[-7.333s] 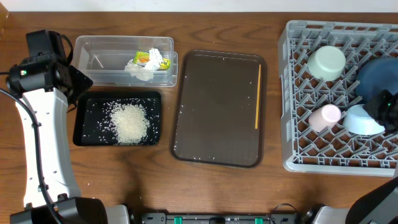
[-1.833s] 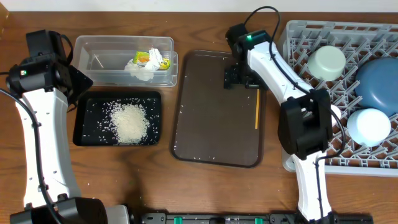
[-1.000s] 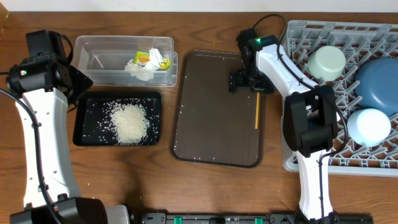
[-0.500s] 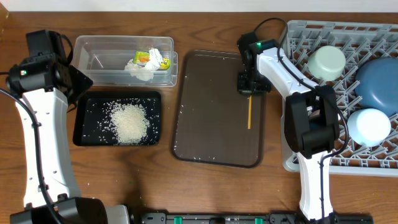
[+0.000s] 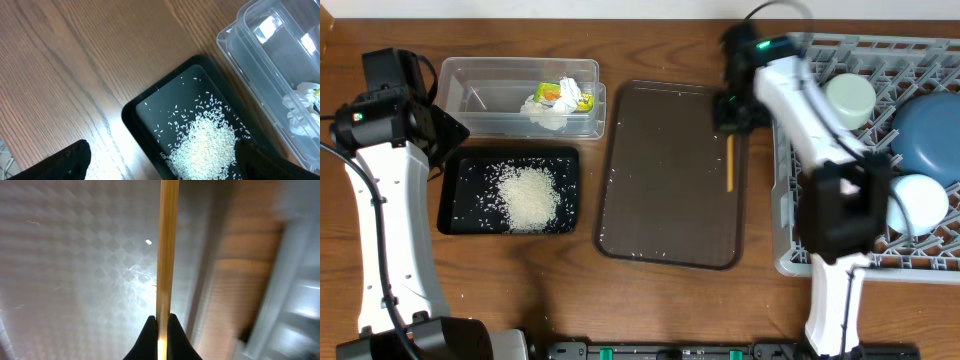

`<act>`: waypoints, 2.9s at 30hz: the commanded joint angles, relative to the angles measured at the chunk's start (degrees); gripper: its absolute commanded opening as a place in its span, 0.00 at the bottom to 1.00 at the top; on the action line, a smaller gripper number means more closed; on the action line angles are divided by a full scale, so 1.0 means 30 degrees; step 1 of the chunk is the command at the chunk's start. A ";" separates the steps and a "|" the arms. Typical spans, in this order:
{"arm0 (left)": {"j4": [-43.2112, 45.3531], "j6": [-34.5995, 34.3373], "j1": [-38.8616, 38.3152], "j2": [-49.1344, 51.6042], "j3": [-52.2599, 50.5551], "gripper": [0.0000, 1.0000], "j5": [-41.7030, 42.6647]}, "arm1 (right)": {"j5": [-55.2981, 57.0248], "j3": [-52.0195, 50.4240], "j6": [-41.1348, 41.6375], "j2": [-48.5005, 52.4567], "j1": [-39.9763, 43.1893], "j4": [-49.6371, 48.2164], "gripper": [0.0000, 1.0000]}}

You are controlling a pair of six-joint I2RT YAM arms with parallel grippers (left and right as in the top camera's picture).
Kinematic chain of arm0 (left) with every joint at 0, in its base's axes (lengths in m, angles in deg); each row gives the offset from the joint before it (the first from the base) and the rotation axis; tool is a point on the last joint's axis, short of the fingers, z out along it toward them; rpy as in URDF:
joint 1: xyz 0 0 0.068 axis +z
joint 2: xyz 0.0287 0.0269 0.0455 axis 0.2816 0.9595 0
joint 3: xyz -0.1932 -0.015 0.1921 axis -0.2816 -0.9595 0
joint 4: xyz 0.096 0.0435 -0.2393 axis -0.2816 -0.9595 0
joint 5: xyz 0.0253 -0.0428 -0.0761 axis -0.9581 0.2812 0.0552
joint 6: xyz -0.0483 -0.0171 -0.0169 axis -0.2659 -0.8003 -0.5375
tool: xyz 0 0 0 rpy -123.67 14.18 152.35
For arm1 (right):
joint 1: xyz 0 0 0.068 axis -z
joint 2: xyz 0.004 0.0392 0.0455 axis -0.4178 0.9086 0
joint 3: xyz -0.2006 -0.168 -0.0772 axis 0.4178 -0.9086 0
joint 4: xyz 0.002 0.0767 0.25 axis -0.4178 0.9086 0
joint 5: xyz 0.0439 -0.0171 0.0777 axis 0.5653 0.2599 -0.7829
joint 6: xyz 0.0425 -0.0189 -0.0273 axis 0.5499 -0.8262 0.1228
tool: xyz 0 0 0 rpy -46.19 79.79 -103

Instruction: Sort waste into correct bins and load items into the dishwasher rack

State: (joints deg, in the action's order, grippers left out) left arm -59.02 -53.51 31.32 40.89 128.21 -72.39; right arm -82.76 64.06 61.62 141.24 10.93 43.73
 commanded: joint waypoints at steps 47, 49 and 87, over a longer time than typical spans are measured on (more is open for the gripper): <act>-0.0044 -0.0153 0.0080 0.0029 0.0058 0.94 -0.0095 | -0.6776 -0.0714 -0.7191 -0.2514 0.5144 0.3694 0.28; -0.0044 -0.0153 0.0080 0.0029 0.0058 0.94 -0.0095 | -0.6936 -0.0714 -0.7249 -0.3082 0.4801 0.4583 0.23; -0.0044 -0.0146 0.0080 0.0029 0.0058 0.94 -0.0095 | 0.0240 -0.9464 -0.2368 -1.9460 -0.3155 0.6696 0.99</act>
State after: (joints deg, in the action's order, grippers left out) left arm -59.00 -53.49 31.32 40.89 128.21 -72.39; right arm -81.69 35.98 53.80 83.24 1.73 63.77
